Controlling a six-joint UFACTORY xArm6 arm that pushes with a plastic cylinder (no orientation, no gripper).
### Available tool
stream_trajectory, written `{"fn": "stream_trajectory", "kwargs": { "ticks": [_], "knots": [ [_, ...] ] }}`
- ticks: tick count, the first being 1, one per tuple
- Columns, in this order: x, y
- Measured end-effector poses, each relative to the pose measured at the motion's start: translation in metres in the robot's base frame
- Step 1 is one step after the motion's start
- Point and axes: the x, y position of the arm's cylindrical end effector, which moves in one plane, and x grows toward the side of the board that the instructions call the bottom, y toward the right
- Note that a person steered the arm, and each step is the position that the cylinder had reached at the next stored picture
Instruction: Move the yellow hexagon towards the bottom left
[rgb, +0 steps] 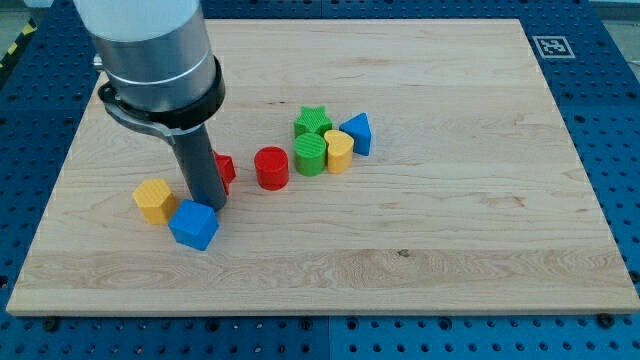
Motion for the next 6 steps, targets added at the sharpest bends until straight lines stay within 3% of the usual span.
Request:
{"fn": "stream_trajectory", "kwargs": {
  "ticks": [3,6],
  "knots": [
    [0.000,-0.041],
    [-0.026,-0.084]
  ]
}}
